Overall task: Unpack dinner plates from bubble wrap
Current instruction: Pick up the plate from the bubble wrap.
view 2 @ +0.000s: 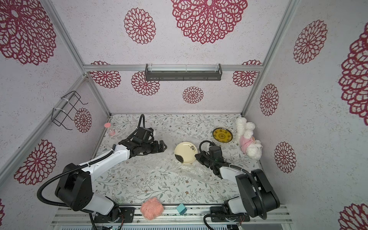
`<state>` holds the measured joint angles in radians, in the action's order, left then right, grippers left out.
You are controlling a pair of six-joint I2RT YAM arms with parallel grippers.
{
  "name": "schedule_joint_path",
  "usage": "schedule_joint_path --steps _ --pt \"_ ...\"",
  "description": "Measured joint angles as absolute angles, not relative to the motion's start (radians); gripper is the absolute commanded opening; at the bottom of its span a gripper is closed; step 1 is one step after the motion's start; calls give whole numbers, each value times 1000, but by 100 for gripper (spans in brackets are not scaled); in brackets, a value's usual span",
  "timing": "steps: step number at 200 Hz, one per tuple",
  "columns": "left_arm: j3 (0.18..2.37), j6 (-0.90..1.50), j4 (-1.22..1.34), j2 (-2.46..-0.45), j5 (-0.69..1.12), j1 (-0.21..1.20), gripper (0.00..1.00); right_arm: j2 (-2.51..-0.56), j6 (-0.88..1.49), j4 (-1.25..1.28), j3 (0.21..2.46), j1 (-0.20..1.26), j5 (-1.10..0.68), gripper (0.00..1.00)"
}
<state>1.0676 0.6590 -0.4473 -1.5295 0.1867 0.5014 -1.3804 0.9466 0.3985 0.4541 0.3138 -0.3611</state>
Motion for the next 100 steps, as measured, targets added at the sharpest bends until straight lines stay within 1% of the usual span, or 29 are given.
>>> schedule_joint_path --steps 43,100 --pt "1064 659 -448 -1526 186 501 97 -1318 956 378 431 215 -373 4" --pt "1064 656 -448 -1483 174 501 97 -1221 957 285 392 30 -408 4"
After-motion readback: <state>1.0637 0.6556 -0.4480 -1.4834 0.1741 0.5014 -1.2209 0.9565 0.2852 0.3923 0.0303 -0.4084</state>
